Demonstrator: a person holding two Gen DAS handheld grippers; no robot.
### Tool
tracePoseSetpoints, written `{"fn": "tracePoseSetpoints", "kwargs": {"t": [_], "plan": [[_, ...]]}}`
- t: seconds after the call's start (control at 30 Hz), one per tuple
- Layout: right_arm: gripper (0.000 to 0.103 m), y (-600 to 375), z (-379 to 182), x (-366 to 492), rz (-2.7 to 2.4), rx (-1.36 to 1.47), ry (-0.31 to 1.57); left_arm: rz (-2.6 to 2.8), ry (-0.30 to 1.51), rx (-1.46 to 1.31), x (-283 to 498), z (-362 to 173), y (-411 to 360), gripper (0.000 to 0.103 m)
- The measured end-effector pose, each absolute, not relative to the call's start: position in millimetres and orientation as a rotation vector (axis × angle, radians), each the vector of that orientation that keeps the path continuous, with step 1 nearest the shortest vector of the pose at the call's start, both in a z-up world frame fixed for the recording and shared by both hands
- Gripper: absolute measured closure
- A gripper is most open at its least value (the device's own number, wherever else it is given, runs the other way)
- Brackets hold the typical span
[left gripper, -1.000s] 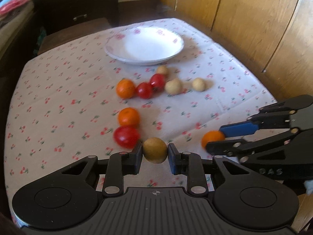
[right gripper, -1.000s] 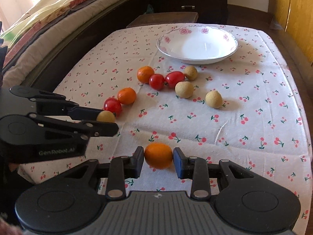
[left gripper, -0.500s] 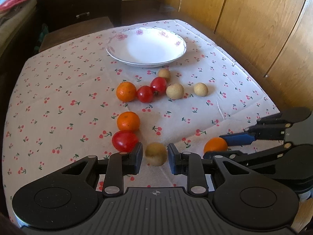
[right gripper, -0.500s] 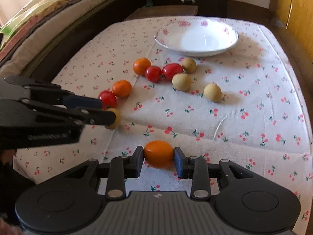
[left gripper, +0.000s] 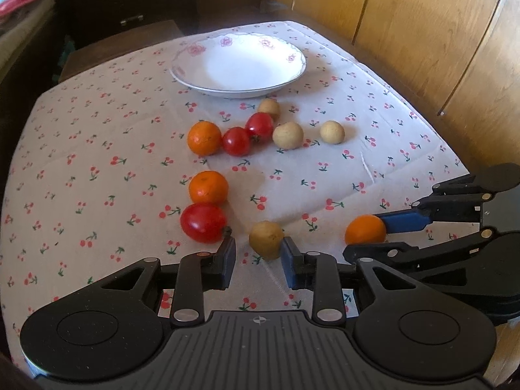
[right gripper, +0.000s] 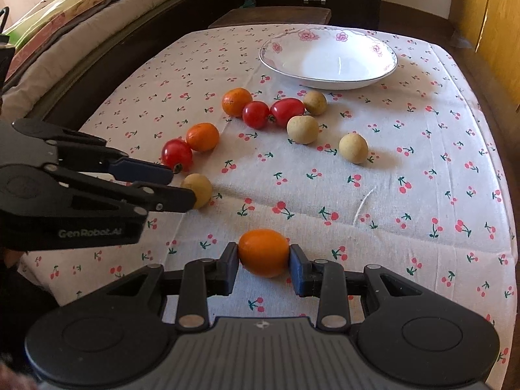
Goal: Organize fruits
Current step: 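Carry the brown fruit in the left tool while the right tool carries the tangerine to the bowl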
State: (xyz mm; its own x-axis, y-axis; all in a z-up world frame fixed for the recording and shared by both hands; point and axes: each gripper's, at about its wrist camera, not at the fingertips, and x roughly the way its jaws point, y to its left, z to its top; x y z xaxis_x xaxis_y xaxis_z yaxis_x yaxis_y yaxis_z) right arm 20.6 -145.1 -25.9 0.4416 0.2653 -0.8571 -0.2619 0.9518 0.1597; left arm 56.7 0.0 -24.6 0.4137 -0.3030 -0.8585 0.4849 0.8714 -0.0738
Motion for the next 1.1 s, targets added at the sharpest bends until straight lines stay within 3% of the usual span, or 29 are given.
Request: {"fn": "tracePoseSetpoints", "kwargs": {"t": [0.53,1.1], "plan": [[0.069,-159.4,-22.6,15.9,0.298,0.018,1.067,-0.480,1.057,0.231,66.5,-35.5,-39.2,0.070],[0.069,-169.3,-20.6,13.1,0.247,-0.012,1.053,-0.420,1.012,0.235,40.4,-40.3,-48.7,0.068]]}}
